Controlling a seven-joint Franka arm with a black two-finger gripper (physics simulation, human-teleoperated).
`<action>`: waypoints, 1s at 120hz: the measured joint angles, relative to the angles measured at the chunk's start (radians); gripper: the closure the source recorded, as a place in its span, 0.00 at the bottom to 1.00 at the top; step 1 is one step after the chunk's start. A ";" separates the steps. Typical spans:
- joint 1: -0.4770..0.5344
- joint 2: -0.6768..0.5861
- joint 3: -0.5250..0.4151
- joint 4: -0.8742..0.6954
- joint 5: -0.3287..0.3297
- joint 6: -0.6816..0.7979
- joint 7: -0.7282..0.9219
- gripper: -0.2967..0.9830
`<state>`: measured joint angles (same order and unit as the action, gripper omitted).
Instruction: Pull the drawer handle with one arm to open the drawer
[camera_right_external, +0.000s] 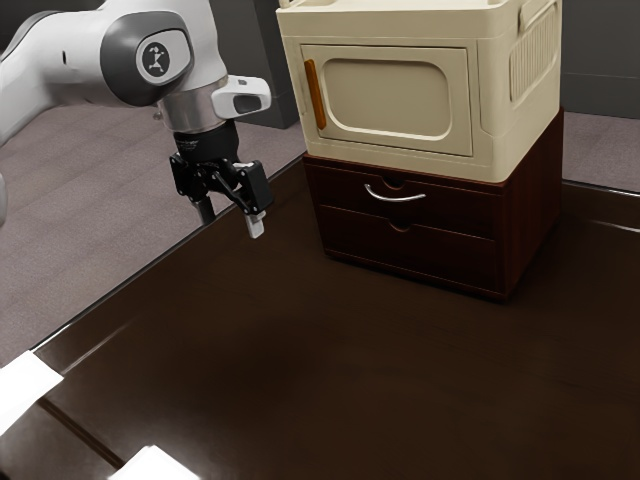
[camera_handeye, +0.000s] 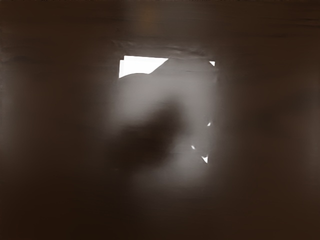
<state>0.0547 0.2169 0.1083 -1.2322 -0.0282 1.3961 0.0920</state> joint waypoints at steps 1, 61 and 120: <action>0.000 0.000 0.000 0.000 0.000 0.000 0.000 0.23; -0.015 -0.034 -0.029 0.063 0.001 0.123 0.447 0.23; -0.076 0.091 -0.041 -0.043 -0.017 0.316 1.064 0.23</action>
<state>-0.0217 0.3080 0.0669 -1.2756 -0.0452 1.7126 1.1560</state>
